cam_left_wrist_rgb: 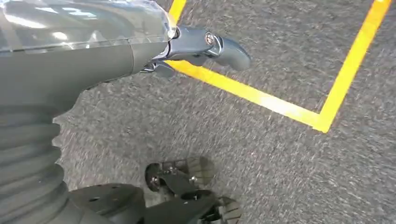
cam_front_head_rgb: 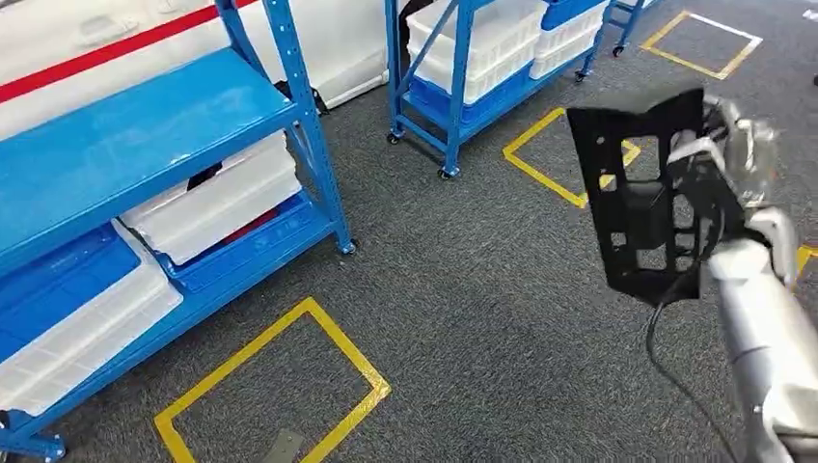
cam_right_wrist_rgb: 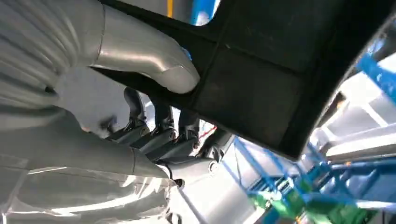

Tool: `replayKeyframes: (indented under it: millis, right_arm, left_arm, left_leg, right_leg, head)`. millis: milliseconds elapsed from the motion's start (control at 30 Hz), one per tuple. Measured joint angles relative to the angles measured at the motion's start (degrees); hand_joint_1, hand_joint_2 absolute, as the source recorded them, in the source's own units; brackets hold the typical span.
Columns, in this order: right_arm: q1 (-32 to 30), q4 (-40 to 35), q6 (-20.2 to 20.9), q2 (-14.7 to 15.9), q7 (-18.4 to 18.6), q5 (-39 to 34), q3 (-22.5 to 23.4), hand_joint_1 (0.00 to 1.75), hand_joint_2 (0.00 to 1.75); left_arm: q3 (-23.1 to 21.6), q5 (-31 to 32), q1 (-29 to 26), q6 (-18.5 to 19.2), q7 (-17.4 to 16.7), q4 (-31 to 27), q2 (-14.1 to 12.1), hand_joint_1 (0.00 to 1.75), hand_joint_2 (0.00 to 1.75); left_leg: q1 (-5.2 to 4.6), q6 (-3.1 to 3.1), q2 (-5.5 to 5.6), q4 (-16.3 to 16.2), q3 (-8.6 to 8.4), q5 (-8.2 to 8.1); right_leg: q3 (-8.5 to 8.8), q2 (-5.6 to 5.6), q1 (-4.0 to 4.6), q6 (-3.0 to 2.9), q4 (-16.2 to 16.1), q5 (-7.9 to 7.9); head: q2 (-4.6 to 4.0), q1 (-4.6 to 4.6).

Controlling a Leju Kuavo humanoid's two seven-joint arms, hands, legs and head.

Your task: Take the parts from the cabinet and place them on the table.

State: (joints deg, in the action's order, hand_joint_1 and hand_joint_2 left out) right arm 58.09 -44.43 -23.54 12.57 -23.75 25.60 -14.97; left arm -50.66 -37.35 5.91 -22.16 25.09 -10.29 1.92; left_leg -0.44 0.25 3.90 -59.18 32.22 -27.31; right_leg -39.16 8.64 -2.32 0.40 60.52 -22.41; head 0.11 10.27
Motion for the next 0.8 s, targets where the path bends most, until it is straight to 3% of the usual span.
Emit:
replayKeyframes:
  millis: [33, 67, 100, 133, 200, 233, 267, 333, 367, 400, 433, 467, 567, 600, 633, 700, 733, 767, 800]
  right_arm:
    - [2.72, 1.31, 1.43, 0.66, 1.9, 1.33, -0.5, 1.75, 1.75]
    - [5.76, 2.54, 2.93, 0.85, 3.52, 2.32, -1.14, 1.75, 1.75]
    - [9.39, 3.94, 4.55, 1.13, 5.25, 3.07, -1.85, 1.75, 1.75]
    - [12.82, 5.15, 5.7, 1.22, 6.74, 3.64, -2.46, 1.75, 1.75]
    - [17.91, 6.73, 6.49, 1.22, 7.73, 4.04, -3.61, 1.75, 1.75]
    - [19.51, 7.74, 6.57, 1.22, 8.1, 4.13, -4.28, 1.75, 1.75]
    - [20.5, 8.54, 6.55, 1.22, 8.14, 4.13, -4.83, 1.75, 1.75]
    - [21.92, 9.41, 6.66, 1.22, 8.4, 4.15, -5.59, 1.75, 1.75]
    - [23.0, 9.76, 6.94, 1.18, 8.67, 4.13, -6.03, 1.75, 1.75]
    - [24.1, 10.23, 7.25, 1.14, 8.87, 3.99, -6.34, 1.75, 1.75]
    - [25.38, 10.6, 7.67, 0.81, 9.06, 3.73, -6.62, 1.75, 1.75]
    - [26.08, 10.93, 7.91, 0.79, 9.37, 3.58, -6.8, 1.75, 1.75]
    - [27.74, 11.91, 8.72, 0.81, 9.3, 3.08, -7.34, 1.75, 1.75]
    - [28.16, 11.97, 8.91, 0.81, 8.89, 2.73, -7.54, 1.75, 1.75]
    - [28.21, 11.99, 8.96, 0.72, 8.47, 2.29, -7.6, 1.75, 1.75]
    - [27.76, 12.28, 9.02, 0.33, 7.4, 1.48, -8.02, 1.75, 1.75]
    - [27.28, 12.37, 9.0, 0.33, 6.9, 1.11, -8.15, 1.75, 1.75]
    - [26.71, 12.41, 8.93, 0.35, 6.61, 0.87, -8.22, 1.75, 1.75]
    - [26.19, 12.41, 8.83, 0.35, 6.42, 0.63, -8.3, 1.75, 1.75]
  left_arm:
    - [0.0, -0.02, -0.01, 0.0, 0.31, 0.0, -0.02, 0.0, 1.75]
    - [0.0, -0.02, 0.1, 0.07, 0.46, 0.0, -0.02, 0.0, 1.75]
    - [0.0, -0.04, 0.25, 0.17, 0.7, 0.0, 0.0, 0.0, 1.75]
    - [0.02, -0.09, 0.27, 0.3, 0.79, 0.0, -0.09, 0.0, 1.75]
    - [0.02, -0.17, -0.22, 0.39, 0.79, 0.0, -0.2, 0.0, 1.75]
    - [0.02, -0.46, -0.33, 0.42, 0.79, 0.0, -0.2, 0.0, 1.75]
    - [0.02, -0.72, -0.34, 0.55, 0.79, 0.0, -0.2, 0.0, 1.75]
    - [0.02, -0.85, -0.3, 0.55, 0.79, 0.0, 0.0, 0.0, 1.75]
    - [0.02, -0.81, -0.32, 0.57, 0.81, 0.0, 0.0, 0.0, 1.75]
    - [0.02, -0.81, -0.32, 0.57, 0.85, 0.0, -0.04, 0.0, 1.75]
    - [0.02, -0.81, -0.3, 0.57, 0.98, 0.02, -0.15, 0.0, 1.75]
    - [0.02, -0.81, -0.32, 0.57, 1.22, 0.02, -0.17, 0.0, 1.75]
    - [0.02, -0.85, -0.25, 0.57, 1.64, 0.02, -0.17, 0.0, 1.75]
    - [0.02, -0.83, -0.19, 0.57, 1.77, 0.02, -0.17, 0.0, 1.75]
    - [0.02, -0.81, -0.28, 0.57, 1.86, 0.02, -0.18, 0.0, 1.75]
    - [0.02, -0.85, -0.73, 0.57, 1.94, 0.02, -0.17, 0.0, 1.75]
    - [0.02, -0.92, -0.93, 0.57, 2.03, 0.02, -0.15, 0.0, 1.75]
    - [0.02, -0.92, -1.1, 0.57, 2.19, 0.02, -0.15, 0.0, 1.75]
    - [0.02, -0.9, -1.23, 0.5, 2.27, 0.02, -0.15, 0.0, 1.75]
  left_leg:
    - [-0.28, 0.33, -0.72, 0.42, -0.14, 0.3]
    - [0.33, 1.0, -1.51, 1.69, -0.56, 1.14]
    - [-0.06, 1.31, -2.3, 2.31, -0.54, 1.62]
    - [-0.15, 1.65, -2.84, 2.37, -0.26, 1.85]
    - [-0.24, 1.66, -4.4, 2.34, -0.06, 1.84]
    - [-0.17, 1.63, -5.27, 2.32, -0.09, 1.8]
    - [-0.05, 1.55, -5.99, 2.3, -0.14, 1.74]
    - [0.18, 1.13, -7.37, 1.95, -0.15, 1.43]
    - [0.29, 0.85, -8.1, 1.49, -0.14, 1.07]
    - [-0.04, 0.32, -8.71, 0.92, 0.11, 0.59]
    - [-0.39, 0.0, -9.25, 0.15, 0.35, 0.09]
    - [-0.44, -0.17, -9.83, 0.39, 0.25, 0.06]
    - [-0.19, -1.03, -11.24, 0.21, -0.08, -0.56]
    - [0.23, -1.42, -7.56, -1.11, 0.44, -1.88]
    - [0.5, -1.46, -5.72, -4.18, 1.58, -3.87]
    - [0.51, -1.56, -4.65, -13.34, 5.7, -8.04]
    - [0.51, -1.52, -4.5, -16.92, 7.49, -8.97]
    - [0.51, -1.35, -4.48, -18.07, 8.34, -8.5]
    - [0.5, -1.09, -4.42, -16.1, 7.74, -6.49]
  right_leg:
    - [-0.07, 0.74, -0.14, 0.5, -0.28, 0.31]
    - [-0.34, 0.14, -0.12, 0.65, -0.12, 0.25]
    - [-1.29, -3.8, 0.25, 0.14, 1.79, -1.19]
    - [-3.04, -6.31, 0.66, 0.04, 5.23, -3.53]
    - [-6.69, -7.64, 0.79, 0.49, 13.89, -7.47]
    - [-7.82, -7.88, 0.69, 0.76, 16.92, -8.11]
    - [-7.6, -8.07, 0.51, 0.93, 16.77, -7.37]
    - [-3.51, -9.07, 0.27, 1.27, 9.59, -3.51]
    - [-0.44, -10.44, 0.24, 1.4, 4.02, -1.37]
    - [1.11, -13.41, 0.75, 1.58, 0.76, -2.04]
    - [1.03, -12.98, 1.22, 0.43, 0.36, -1.86]
    - [0.95, -12.09, 1.13, -0.14, 0.52, -2.0]
    - [0.83, -10.14, 1.29, -1.16, 0.28, -1.73]
    - [0.83, -9.56, 1.14, -1.45, 0.19, -1.64]
    - [0.83, -9.1, 1.12, -1.66, 0.19, -1.62]
    - [0.81, -7.51, 1.22, -1.98, 0.19, -1.52]
    - [0.81, -6.72, 1.36, -1.99, 0.2, -1.51]
    - [0.83, -5.87, 1.47, -2.02, 0.21, -1.47]
    - [0.84, -4.98, 1.53, -2.0, 0.21, -1.44]
  head:
    - [0.02, -0.02]
    - [0.02, -0.02]
    - [0.0, -0.04]
    - [0.02, 0.0]
    - [0.02, 0.0]
    - [0.02, -0.02]
    - [0.0, -0.02]
    - [0.0, -0.02]
    - [0.02, -0.02]
    - [0.02, -0.02]
    - [0.02, 0.0]
    - [0.02, 0.09]
    - [0.02, 0.09]
    - [0.02, 0.09]
    - [0.02, 0.11]
    - [0.0, 0.09]
    - [0.0, 0.09]
    - [0.02, 0.09]
    - [0.0, 0.09]
